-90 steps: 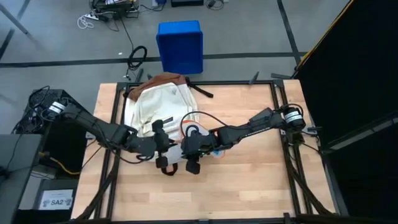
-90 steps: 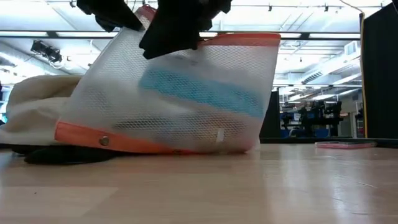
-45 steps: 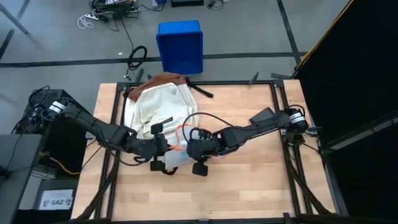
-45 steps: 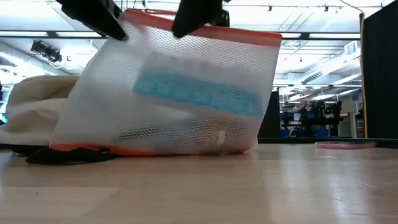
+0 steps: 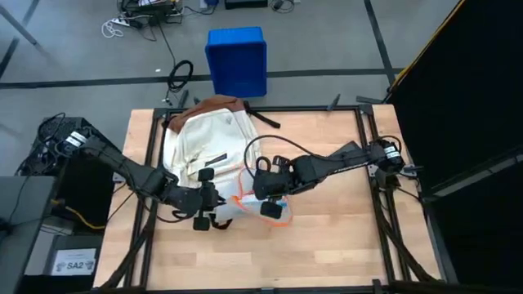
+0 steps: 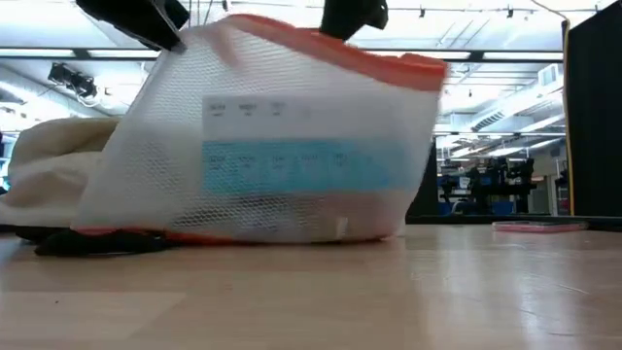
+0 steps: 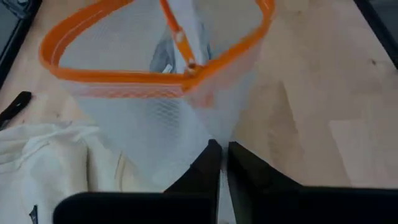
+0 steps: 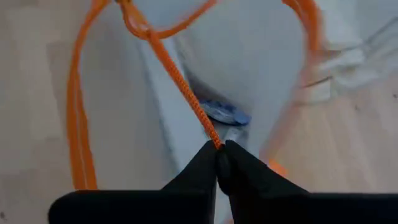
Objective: Unpack backpack
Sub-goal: Close the zip bag
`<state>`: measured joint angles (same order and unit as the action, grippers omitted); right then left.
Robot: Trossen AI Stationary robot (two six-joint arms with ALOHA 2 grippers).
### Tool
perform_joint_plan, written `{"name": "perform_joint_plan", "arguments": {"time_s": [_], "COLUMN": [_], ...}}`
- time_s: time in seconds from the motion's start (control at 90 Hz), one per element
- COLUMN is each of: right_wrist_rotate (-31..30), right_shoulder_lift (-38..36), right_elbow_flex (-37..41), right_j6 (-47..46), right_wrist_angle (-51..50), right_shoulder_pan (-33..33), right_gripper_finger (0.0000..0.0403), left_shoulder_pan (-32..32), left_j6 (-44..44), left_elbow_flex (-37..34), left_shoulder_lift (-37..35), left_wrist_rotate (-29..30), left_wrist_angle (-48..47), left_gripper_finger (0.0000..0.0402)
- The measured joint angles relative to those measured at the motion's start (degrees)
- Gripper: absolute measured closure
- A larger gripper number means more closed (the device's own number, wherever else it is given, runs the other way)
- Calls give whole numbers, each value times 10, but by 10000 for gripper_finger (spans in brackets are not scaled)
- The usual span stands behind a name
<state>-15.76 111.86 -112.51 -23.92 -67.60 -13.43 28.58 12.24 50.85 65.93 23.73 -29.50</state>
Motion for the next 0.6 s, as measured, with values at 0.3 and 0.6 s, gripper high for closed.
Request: {"name": "perform_joint_plan", "arguments": {"time_s": [0.3,0.6], "right_wrist_rotate": [2,20], "right_shoulder_lift": [-1,-1], "right_elbow_flex": [0,0], "right_j6": [19,55], "right_wrist_angle": [19,45], "right_shoulder_pan": [14,36], "right_gripper_finger": [403,403], "left_shoulder_pan": [0,0], "left_j6": [-30,-60], "left_elbow_flex": [0,0], "left_shoulder_lift": [0,0], "left_wrist_rotate": [-3,-46], "left_wrist_angle": [41,139], "left_gripper_finger": [400,345]}}
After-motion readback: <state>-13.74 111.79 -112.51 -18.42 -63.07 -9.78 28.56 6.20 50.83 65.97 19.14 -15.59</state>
